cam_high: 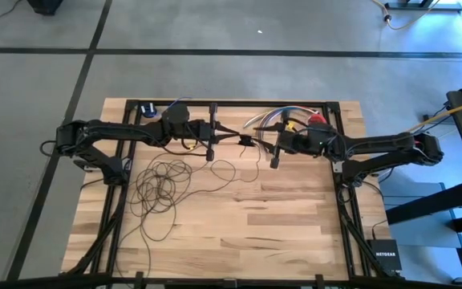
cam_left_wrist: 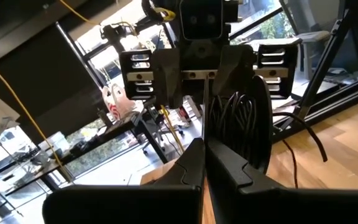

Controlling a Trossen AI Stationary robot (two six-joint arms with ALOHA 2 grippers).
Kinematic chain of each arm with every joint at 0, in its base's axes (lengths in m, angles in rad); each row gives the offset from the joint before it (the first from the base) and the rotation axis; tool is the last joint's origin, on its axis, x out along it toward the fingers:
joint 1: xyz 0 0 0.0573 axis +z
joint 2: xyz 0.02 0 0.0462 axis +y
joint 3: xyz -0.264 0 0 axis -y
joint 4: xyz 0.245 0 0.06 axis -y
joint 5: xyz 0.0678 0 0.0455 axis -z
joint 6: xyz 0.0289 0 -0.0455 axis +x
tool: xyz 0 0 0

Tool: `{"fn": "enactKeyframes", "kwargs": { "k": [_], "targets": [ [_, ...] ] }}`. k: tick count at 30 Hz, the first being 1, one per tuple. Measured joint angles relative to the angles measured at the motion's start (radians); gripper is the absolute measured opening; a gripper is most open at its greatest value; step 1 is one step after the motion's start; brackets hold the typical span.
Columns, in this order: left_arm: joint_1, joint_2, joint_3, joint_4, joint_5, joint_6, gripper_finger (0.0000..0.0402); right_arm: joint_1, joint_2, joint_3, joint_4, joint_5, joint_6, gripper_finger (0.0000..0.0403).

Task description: Coiling cords

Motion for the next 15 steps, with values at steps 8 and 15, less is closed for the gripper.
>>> {"fn": "enactKeyframes", "kwargs": {
  "k": [8, 15],
  "targets": [
    [0.001, 0.000, 0.000, 0.004, -0.001, 0.000, 0.0000, 0.000, 0.014, 0.000, 0.002, -0.014, -0.069, 0.0027],
    [-0.001, 0.000, 0.000, 0.007, -0.027, -0.022, 0.0005, 0.000, 0.015, 0.000, 0.007, 0.009, -0.109, 0.0023]
  ]
}}
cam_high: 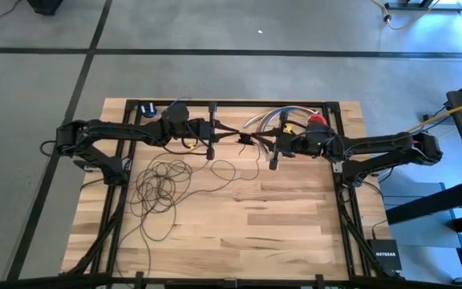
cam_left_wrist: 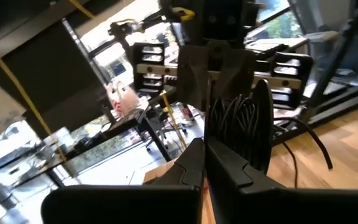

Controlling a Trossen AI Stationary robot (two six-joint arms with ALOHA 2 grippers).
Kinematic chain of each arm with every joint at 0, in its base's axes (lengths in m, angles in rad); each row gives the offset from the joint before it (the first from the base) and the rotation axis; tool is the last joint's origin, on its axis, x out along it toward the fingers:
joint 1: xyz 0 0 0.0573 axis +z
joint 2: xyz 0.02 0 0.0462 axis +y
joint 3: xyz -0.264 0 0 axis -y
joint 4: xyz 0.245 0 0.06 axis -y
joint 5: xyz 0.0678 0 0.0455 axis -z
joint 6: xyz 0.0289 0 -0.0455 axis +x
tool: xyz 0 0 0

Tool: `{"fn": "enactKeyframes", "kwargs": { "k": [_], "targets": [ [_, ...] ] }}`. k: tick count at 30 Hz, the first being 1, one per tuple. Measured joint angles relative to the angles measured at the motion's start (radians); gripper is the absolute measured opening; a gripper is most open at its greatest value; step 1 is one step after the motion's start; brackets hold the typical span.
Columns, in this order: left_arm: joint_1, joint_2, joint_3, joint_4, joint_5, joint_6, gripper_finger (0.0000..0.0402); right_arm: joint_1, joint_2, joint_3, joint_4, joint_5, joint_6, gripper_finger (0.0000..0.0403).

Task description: Coiling cords

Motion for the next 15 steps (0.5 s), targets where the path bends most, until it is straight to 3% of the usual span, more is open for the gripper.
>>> {"fn": "enactKeyframes", "kwargs": {
  "k": [5, 11, 15],
  "targets": [
    [-0.001, 0.000, 0.000, -0.002, -0.152, -0.010, 0.0062, 0.000, -0.002, 0.000, 0.016, 0.060, -0.043, 0.0009],
    [-0.001, -0.007, 0.001, -0.033, -0.444, -0.005, 0.0132, 0.000, -0.052, 0.000, 0.049, 0.232, -0.121, 0.0007],
    [-0.001, -0.007, 0.001, -0.056, -0.488, -0.024, 0.0150, -0.006, -0.076, 0.000, 0.141, 0.355, -0.221, 0.0009]
  ]
}}
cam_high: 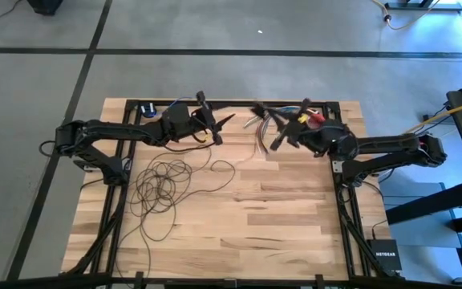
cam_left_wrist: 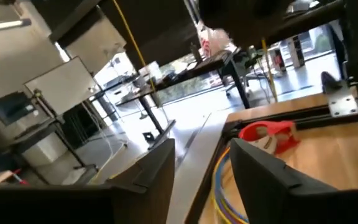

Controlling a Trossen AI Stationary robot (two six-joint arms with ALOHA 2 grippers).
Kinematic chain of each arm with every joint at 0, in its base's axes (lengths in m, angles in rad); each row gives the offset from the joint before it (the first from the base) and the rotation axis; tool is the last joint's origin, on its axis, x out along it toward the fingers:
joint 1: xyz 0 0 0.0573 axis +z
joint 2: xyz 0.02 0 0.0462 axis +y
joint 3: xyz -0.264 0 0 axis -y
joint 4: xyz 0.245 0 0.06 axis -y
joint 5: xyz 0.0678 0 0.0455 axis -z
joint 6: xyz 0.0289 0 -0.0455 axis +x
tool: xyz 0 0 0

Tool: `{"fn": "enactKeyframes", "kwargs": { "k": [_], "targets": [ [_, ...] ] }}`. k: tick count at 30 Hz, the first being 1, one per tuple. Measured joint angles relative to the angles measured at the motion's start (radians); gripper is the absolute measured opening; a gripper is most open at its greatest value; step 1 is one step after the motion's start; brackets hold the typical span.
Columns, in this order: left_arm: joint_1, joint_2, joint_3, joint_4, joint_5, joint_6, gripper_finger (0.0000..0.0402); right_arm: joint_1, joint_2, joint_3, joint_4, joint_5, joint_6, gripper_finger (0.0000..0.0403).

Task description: Coiling cords

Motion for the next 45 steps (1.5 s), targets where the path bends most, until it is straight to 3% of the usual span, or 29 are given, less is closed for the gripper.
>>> {"fn": "enactKeyframes", "kwargs": {
  "k": [3, 9, 14, 18, 27, 31, 45],
  "targets": [
    [-0.002, 0.001, 0.000, 0.002, 0.037, -0.062, 0.0154, -0.029, 0.001, 0.000, 0.046, 0.024, -0.074, 0.0008],
    [-0.002, 0.026, 0.000, 0.042, 0.127, -0.200, 0.0155, -0.138, 0.007, 0.000, 0.061, -0.031, -0.030, 0.0007],
    [-0.019, 0.161, 0.000, 0.244, 0.159, -0.320, 0.0155, -0.208, 0.030, 0.000, 0.063, -0.095, 0.034, 0.0004],
    [-0.044, 0.278, 0.030, 0.367, 0.160, -0.330, 0.0155, -0.225, 0.055, 0.000, 0.066, -0.093, 0.039, 0.0005],
    [-0.067, 0.406, 0.170, 0.291, 0.118, -0.279, 0.0155, -0.223, 0.091, 0.001, 0.087, -0.129, 0.068, 0.0005],
    [-0.062, 0.406, 0.172, 0.257, 0.077, -0.269, 0.0155, -0.223, 0.097, 0.001, 0.091, -0.130, 0.067, 0.0007],
    [-0.059, 0.407, 0.172, 0.254, 0.074, -0.268, 0.0155, -0.223, 0.097, 0.001, 0.066, -0.171, 0.083, 0.0008]
  ]
}}
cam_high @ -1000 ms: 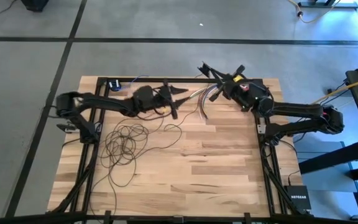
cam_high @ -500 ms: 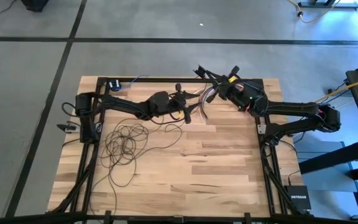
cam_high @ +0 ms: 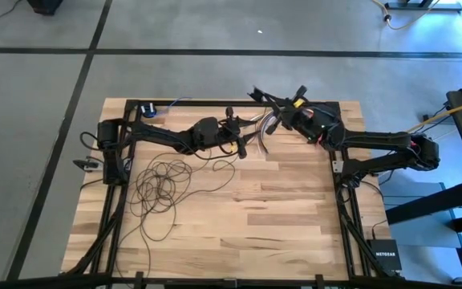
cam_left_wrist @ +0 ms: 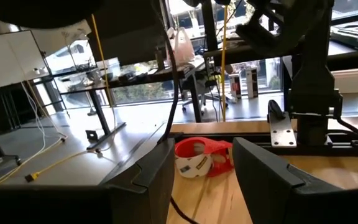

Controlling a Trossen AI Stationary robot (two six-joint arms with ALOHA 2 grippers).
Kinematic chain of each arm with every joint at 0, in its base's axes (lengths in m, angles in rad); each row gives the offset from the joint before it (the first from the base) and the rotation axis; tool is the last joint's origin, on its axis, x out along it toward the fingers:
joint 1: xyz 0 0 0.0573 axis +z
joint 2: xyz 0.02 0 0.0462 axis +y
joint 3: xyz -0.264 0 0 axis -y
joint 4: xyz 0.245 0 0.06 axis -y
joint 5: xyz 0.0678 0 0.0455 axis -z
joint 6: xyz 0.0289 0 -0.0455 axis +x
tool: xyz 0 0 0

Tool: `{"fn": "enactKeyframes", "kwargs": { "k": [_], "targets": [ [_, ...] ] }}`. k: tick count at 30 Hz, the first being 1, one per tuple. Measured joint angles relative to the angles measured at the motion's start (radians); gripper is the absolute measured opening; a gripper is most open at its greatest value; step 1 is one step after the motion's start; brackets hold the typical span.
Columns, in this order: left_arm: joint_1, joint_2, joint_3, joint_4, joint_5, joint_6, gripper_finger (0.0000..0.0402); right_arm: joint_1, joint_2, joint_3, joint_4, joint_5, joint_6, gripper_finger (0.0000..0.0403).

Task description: Coiling cords

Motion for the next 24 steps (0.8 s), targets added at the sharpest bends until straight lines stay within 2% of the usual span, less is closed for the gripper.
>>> {"fn": "enactKeyframes", "kwargs": {
  "k": [7, 13, 24],
  "targets": [
    [-0.020, -0.005, 0.000, -0.028, -0.014, -0.005, 0.0155, 0.000, 0.000, 0.000, -0.027, 0.019, -0.005, 0.0009],
    [-0.063, -0.024, 0.000, -0.051, -0.119, 0.073, 0.0155, 0.000, 0.000, 0.000, -0.018, 0.036, -0.027, 0.0009],
    [-0.041, -0.024, 0.000, -0.054, -0.166, 0.064, 0.0155, 0.000, 0.000, 0.000, -0.023, 0.034, -0.020, 0.0009]
  ]
}}
